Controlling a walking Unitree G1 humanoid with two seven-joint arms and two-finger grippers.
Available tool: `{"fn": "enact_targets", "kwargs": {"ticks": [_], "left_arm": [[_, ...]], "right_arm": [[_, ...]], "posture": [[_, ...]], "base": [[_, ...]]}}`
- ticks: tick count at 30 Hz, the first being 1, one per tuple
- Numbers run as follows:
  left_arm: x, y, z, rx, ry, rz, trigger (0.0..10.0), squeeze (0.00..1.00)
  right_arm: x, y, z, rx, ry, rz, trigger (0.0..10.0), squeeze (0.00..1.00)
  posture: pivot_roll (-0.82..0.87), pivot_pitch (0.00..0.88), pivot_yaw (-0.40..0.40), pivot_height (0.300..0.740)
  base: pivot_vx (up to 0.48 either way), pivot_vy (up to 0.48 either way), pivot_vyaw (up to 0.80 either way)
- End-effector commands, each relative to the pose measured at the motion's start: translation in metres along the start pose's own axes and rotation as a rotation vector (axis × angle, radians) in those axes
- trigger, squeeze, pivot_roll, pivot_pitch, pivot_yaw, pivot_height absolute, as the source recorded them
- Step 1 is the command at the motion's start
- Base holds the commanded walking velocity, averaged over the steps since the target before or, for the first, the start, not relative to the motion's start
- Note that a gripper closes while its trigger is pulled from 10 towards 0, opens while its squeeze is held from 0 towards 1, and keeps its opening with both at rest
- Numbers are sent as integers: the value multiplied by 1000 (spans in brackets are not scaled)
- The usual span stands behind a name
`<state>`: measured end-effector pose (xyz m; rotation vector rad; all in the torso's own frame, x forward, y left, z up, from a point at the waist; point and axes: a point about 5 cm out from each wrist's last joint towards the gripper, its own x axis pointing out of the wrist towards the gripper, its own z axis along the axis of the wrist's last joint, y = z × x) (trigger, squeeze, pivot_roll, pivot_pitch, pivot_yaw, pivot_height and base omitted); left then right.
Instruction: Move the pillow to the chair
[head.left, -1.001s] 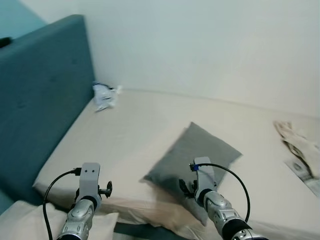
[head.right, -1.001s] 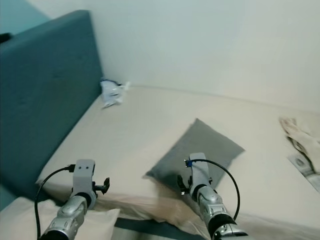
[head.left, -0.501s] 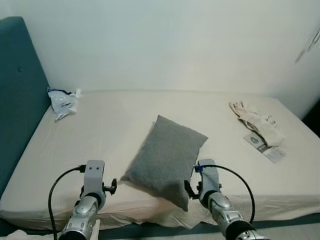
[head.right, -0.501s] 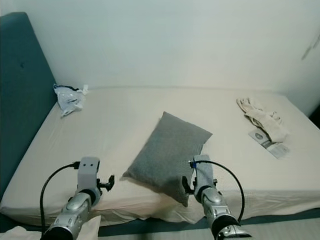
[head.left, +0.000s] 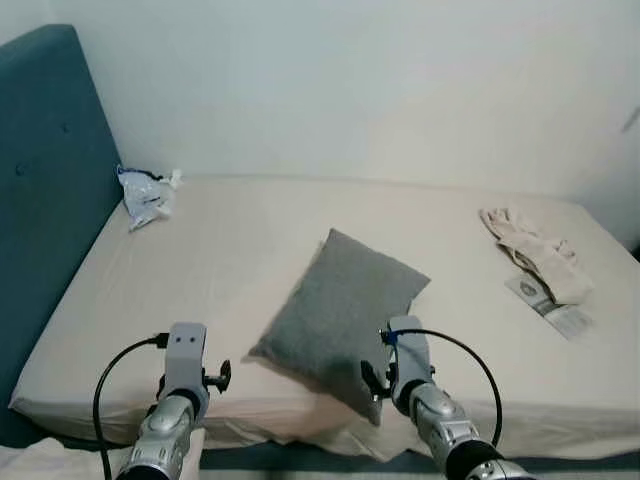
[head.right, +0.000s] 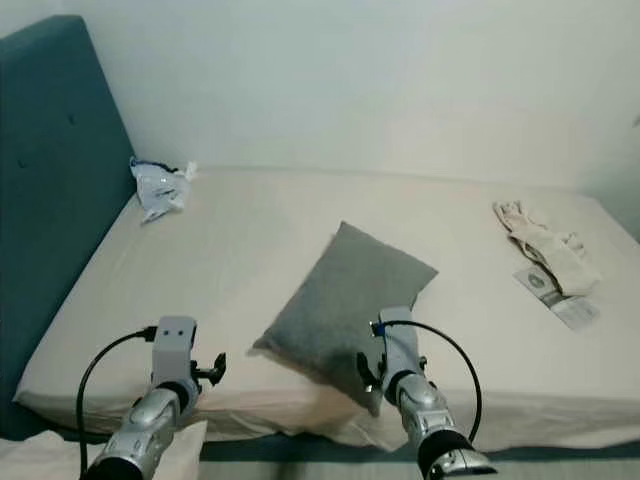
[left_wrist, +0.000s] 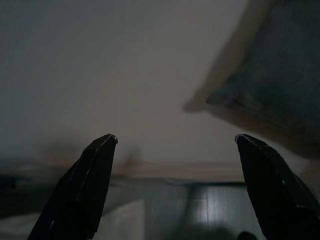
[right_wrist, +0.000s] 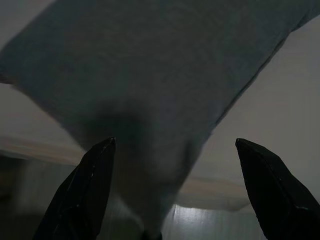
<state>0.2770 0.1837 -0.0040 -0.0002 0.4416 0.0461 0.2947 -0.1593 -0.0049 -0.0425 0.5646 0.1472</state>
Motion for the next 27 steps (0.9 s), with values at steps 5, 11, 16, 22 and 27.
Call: {"fn": "enact_targets", "kwargs": {"ticks": [5, 11, 16, 22, 27], "left_arm": [[-1, -4, -6, 9, 25, -11, 10000, 0], [-2, -4, -6, 6, 23, -9, 10000, 0], [-2, -4, -6, 0, 19, -5, 10000, 0], [-2, -6, -5, 5, 5, -19, 10000, 0], [-1, -7, -4, 10, 8, -22, 10000, 0]], "right_arm": [[-3, -5, -8, -3, 21, -10, 10000, 0], [-2, -4, -5, -4, 14, -1, 10000, 0], [-2, -4, -3, -8, 6, 4, 10000, 0], [-1, -4, -2, -14, 1, 4, 10000, 0], [-1, -4, -2, -14, 2, 3, 10000, 0]], "posture": [[-14, 43, -62, 740], [-13, 39, -66, 740], [-13, 33, -70, 740], [-15, 26, -71, 740], [-17, 27, -70, 740]], "base": [[0, 0, 0], [0, 0, 0], [0, 0, 0], [0, 0, 0], [0, 0, 0]]}}
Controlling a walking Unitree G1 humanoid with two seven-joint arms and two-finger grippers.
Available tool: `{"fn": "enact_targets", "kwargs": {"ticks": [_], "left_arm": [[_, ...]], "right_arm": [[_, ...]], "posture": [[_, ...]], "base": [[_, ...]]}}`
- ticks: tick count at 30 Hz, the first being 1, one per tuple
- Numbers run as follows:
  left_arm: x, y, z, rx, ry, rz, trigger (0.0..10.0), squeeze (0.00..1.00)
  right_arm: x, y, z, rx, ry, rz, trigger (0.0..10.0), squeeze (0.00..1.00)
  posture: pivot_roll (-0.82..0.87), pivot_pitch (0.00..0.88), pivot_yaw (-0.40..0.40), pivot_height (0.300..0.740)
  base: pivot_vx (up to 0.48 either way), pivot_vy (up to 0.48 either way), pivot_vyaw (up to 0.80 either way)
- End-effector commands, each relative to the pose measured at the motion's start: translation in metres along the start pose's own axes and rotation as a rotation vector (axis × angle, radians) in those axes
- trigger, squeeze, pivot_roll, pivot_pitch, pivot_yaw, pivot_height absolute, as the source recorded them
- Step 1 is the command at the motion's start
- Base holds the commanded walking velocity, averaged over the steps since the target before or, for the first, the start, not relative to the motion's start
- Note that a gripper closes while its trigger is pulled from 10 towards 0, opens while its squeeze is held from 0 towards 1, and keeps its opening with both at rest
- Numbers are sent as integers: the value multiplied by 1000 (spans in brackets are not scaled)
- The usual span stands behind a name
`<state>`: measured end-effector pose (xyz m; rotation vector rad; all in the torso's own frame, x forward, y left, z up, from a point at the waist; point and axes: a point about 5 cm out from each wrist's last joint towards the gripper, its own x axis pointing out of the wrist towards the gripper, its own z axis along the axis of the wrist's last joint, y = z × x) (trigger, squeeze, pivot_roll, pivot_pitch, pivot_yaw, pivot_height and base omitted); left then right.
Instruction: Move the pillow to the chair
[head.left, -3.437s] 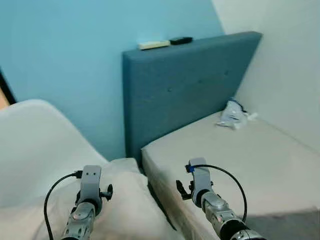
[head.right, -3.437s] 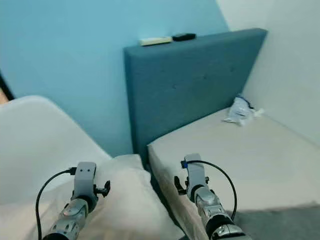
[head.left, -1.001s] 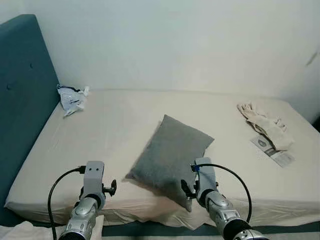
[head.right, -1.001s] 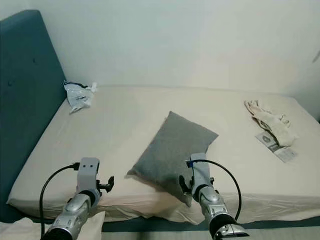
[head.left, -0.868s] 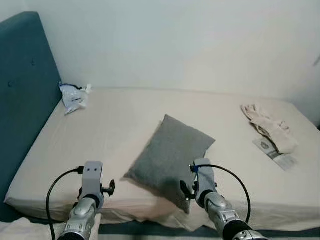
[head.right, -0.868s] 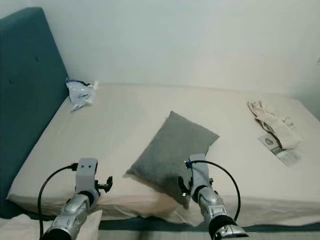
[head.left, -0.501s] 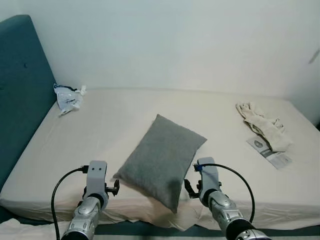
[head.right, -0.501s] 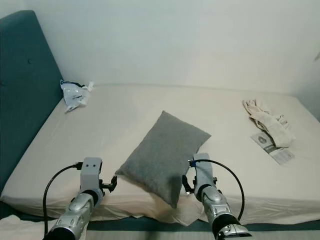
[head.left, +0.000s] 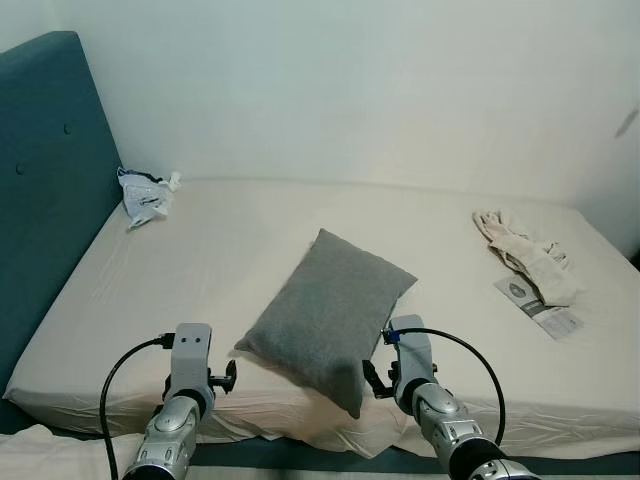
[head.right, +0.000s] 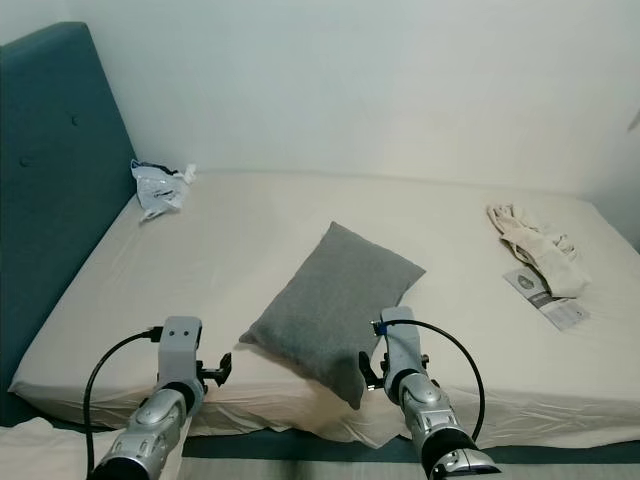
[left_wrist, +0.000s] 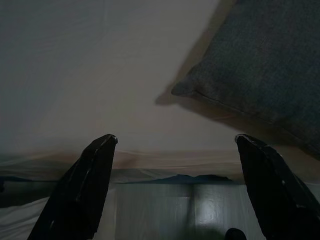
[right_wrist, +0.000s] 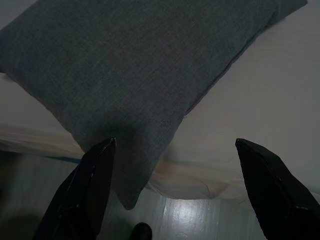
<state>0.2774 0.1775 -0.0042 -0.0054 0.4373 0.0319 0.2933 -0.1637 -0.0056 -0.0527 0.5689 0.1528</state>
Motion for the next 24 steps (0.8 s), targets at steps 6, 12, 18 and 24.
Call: {"fn": "enact_targets", "kwargs": {"ticks": [6, 12, 18, 24], "left_arm": [[-1, 0, -4, 1, 16, 4, 10000, 0], [-1, -1, -4, 22, 12, -9, 10000, 0], [-1, -2, -3, 36, 11, -20, 10000, 0], [0, -2, -3, 34, 15, -22, 10000, 0]], "right_arm": [[0, 1, -1, -2, -2, 1, 10000, 0], [0, 1, 0, -2, -4, 4, 10000, 0], [0, 1, 1, 2, -7, 2, 10000, 0], [0, 0, -1, 7, -5, 0, 10000, 0]], "posture": [[-15, 30, -69, 740], [-15, 30, -67, 740], [-17, 32, -64, 740], [-19, 31, -61, 740]], "base": [[0, 0, 0], [0, 0, 0], [0, -149, 0], [0, -368, 0]]}}
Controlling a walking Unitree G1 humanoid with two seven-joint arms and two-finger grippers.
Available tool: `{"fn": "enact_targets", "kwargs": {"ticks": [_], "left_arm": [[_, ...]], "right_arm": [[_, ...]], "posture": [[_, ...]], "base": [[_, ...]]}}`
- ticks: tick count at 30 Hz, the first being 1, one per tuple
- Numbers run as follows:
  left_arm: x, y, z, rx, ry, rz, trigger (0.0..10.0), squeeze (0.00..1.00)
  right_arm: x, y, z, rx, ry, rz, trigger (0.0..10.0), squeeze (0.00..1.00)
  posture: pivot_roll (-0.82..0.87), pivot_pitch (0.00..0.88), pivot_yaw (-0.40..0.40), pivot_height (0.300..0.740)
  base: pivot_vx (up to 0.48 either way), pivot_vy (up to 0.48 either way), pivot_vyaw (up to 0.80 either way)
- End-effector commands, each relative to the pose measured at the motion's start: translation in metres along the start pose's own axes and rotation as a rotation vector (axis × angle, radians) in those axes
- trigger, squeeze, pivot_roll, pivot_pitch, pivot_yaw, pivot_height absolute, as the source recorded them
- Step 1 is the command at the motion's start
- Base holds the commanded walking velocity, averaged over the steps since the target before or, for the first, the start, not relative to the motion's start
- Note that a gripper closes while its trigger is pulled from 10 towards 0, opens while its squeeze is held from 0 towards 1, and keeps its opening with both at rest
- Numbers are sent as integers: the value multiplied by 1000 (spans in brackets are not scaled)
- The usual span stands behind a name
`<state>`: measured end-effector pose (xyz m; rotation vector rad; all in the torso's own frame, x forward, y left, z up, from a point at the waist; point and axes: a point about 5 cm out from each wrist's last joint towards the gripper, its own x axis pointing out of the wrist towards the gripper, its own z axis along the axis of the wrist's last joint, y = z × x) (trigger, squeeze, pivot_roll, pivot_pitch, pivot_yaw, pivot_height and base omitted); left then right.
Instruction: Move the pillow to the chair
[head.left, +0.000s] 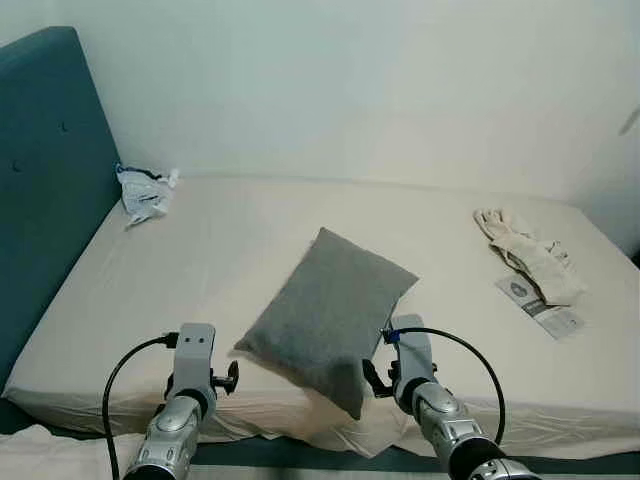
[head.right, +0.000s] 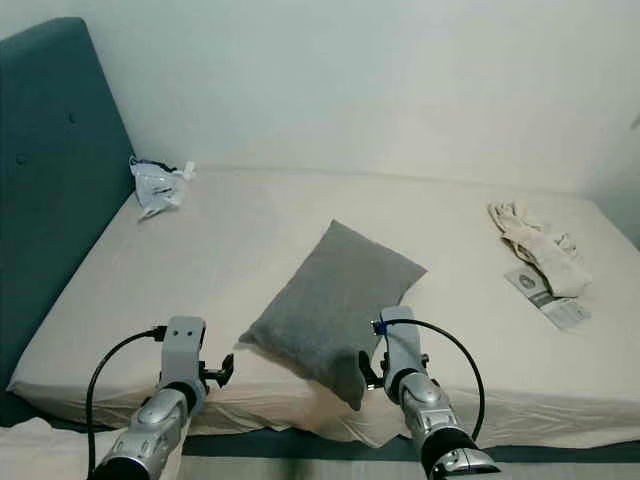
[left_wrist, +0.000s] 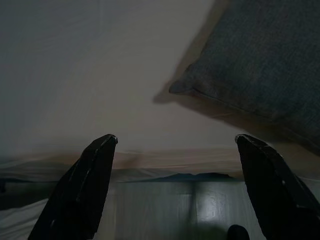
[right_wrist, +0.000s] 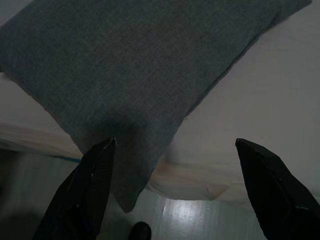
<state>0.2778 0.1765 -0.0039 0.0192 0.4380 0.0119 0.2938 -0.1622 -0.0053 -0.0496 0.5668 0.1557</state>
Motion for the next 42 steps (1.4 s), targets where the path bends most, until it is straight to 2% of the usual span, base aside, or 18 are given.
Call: {"fn": "enact_targets", "kwargs": {"ticks": [1, 12, 15, 25, 29, 42], "left_arm": [[0, -1, -3, 7, 15, -11, 10000, 0], [0, -3, -2, 16, 17, -19, 10000, 0], [1, -2, -4, -8, 49, -8, 10000, 0], [0, -3, -5, -2, 48, -19, 10000, 0], [0, -4, -2, 27, 27, -25, 10000, 0], [0, -8, 2, 21, -18, -29, 10000, 0]], "right_arm": [[-1, -1, -2, 7, -2, -4, 10000, 0], [-1, -3, -2, 10, -3, -8, 10000, 0], [-1, -3, -2, 11, -2, -8, 10000, 0], [-2, -4, -4, 10, -1, -7, 10000, 0], [-2, -4, -4, 9, 0, -7, 10000, 0], [-2, -5, -3, 7, -2, -9, 10000, 0]], "posture": [[-20, 31, -60, 740], [-23, 33, -58, 740], [-22, 37, -60, 740], [-26, 45, -61, 740], [-26, 47, -62, 740], [-27, 49, -62, 740]], "base": [[0, -368, 0], [0, -366, 0], [0, -123, 0], [0, 480, 0], [0, 0, 0], [0, 0, 0]]}}
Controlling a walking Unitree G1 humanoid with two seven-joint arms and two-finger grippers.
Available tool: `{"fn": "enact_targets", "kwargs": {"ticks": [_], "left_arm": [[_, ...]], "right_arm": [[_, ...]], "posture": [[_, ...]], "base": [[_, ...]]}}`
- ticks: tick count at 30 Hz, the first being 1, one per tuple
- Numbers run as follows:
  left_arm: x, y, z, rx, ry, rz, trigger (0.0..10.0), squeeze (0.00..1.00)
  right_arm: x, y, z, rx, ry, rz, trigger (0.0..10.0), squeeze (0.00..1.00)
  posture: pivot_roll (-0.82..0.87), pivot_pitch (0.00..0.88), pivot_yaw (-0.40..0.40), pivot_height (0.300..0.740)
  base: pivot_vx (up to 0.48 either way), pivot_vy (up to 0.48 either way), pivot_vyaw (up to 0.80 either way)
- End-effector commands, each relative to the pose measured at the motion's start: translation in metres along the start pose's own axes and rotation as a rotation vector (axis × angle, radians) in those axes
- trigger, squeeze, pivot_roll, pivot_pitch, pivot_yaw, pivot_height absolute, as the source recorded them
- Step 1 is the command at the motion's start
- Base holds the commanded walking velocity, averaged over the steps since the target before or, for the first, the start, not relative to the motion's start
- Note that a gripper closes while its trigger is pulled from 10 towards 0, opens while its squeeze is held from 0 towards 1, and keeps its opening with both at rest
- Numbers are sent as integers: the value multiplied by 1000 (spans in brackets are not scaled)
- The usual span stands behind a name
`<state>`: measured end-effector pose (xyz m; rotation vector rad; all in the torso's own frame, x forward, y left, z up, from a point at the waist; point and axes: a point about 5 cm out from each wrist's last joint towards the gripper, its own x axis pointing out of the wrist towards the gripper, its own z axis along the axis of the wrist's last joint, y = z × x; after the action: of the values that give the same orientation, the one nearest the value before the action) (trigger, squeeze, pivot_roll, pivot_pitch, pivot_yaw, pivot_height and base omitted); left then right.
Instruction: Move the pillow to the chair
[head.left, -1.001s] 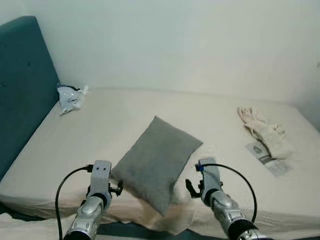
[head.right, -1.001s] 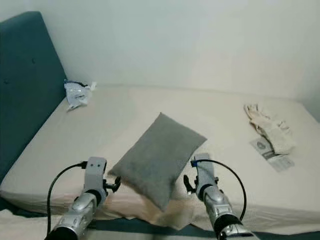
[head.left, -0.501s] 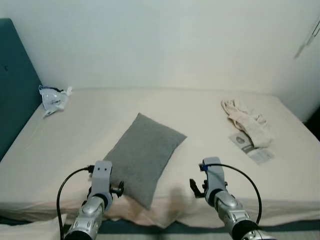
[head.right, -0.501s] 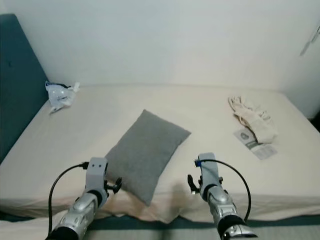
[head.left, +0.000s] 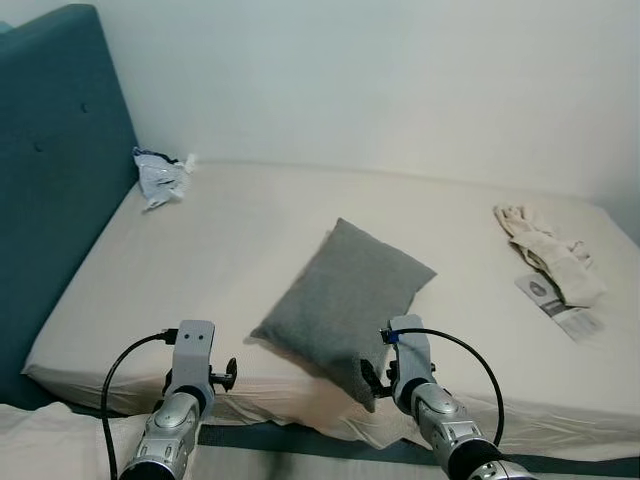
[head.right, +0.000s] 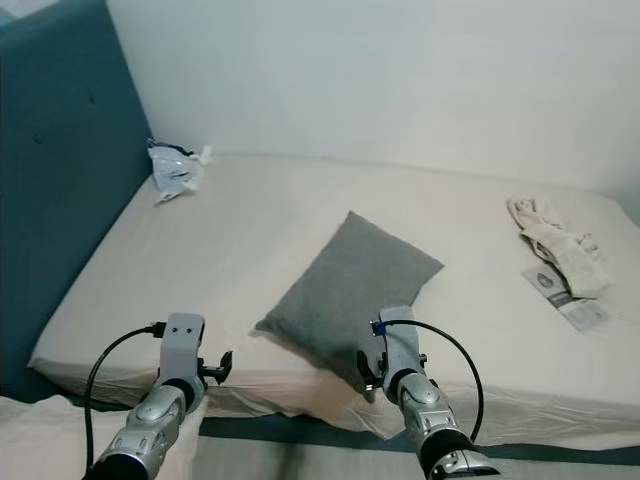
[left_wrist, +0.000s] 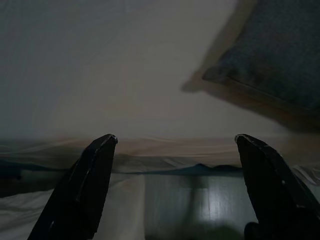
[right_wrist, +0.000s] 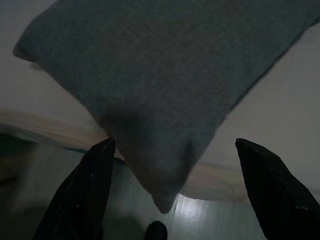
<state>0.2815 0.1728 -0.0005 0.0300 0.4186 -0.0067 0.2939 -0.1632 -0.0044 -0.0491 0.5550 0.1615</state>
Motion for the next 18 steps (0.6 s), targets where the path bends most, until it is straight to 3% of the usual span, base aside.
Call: {"fn": "enact_targets", "kwargs": {"ticks": [1, 5, 8, 14, 18], "left_arm": [[-1, -5, -2, 6, -3, -14, 10000, 0], [-1, -6, 0, 32, -23, -28, 10000, 0], [-1, -10, 0, 78, -25, -49, 10000, 0], [-2, -10, -2, 63, -17, -45, 10000, 0], [-2, -6, -2, 35, -13, -17, 10000, 0]], "right_arm": [[-2, -4, -4, 10, 9, -15, 10000, 0], [-2, -4, -4, 12, 9, -16, 10000, 0], [-2, -3, -5, 13, 9, -15, 10000, 0], [-2, -3, -6, 15, 11, -14, 10000, 0], [-2, -4, -6, 14, 12, -14, 10000, 0]], "posture": [[-27, 49, -62, 740], [-25, 51, -60, 740], [-26, 52, -58, 740], [-26, 53, -58, 740], [-29, 51, -60, 740]], "base": [[0, 0, 0], [0, 0, 0], [0, -480, 0], [0, -480, 0], [0, -135, 0]]}}
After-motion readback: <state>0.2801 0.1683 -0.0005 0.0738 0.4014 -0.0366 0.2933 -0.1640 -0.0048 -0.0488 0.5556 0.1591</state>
